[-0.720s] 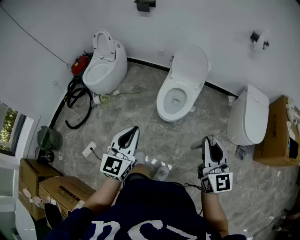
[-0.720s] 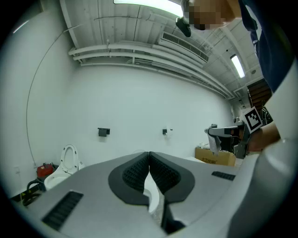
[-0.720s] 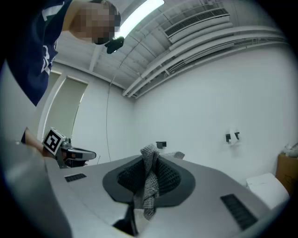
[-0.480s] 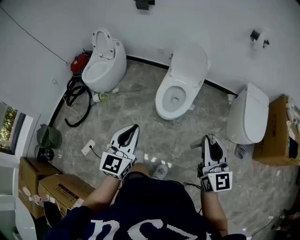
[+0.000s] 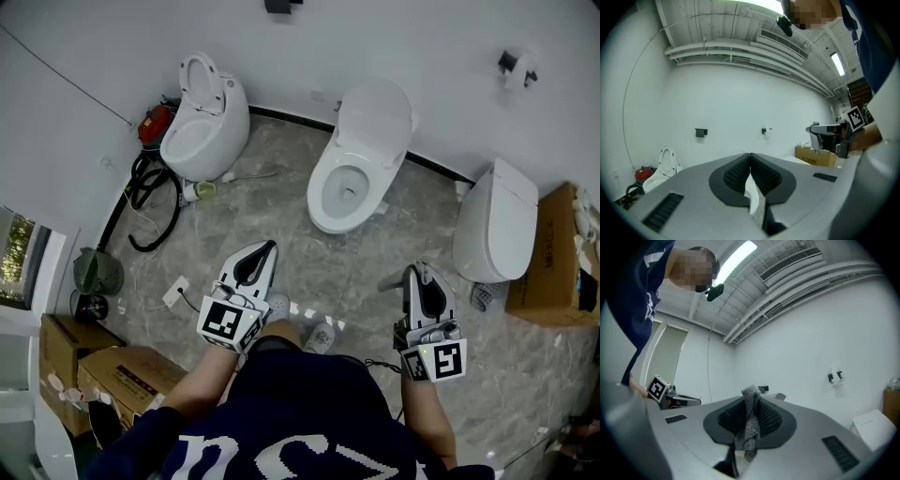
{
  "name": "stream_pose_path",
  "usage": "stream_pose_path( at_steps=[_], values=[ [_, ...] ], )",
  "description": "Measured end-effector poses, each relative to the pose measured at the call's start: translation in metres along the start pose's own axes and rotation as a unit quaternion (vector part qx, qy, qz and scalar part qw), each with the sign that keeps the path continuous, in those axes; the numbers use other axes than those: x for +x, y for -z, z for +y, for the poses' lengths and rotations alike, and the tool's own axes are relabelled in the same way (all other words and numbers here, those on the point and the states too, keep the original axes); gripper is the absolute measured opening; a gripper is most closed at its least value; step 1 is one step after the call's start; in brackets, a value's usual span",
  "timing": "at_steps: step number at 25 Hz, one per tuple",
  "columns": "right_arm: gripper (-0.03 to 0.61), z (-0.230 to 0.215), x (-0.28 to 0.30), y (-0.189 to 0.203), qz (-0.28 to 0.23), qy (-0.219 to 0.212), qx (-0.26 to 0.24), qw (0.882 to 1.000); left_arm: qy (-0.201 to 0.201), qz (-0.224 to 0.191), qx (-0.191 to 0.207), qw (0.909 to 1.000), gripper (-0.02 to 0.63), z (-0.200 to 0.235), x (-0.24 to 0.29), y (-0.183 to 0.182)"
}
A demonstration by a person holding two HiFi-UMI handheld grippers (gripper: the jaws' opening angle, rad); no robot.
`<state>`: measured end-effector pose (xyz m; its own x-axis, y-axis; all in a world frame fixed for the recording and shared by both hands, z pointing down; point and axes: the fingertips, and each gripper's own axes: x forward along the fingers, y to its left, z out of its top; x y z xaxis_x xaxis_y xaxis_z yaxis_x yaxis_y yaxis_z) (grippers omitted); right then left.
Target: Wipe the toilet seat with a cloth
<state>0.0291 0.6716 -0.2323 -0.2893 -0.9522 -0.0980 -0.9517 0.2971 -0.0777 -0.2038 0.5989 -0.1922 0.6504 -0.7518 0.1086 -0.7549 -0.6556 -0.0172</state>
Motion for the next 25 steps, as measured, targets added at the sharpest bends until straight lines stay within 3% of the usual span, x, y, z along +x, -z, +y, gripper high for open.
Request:
stream_pose_path(
  at_steps=[12,18,25],
  values=[
    [0.067,-0.026,0.049,0.007,0.0,0.018,0.019,1.0,0.002,0.014,-0.003,0.9999,0.02,0.031,0.045,0.002],
    [0.068,-0.058,0.106,0.011,0.004,0.032,0.016,0.999,0.013,0.004,-0.014,0.9998,0.02,0.066,0.11,-0.001],
    [0.069,-0.088,0.216,0.01,0.0,0.04,0.007,0.999,0.039,-0.012,-0.019,0.999,0.02,0.129,0.209,-0.018]
  ],
)
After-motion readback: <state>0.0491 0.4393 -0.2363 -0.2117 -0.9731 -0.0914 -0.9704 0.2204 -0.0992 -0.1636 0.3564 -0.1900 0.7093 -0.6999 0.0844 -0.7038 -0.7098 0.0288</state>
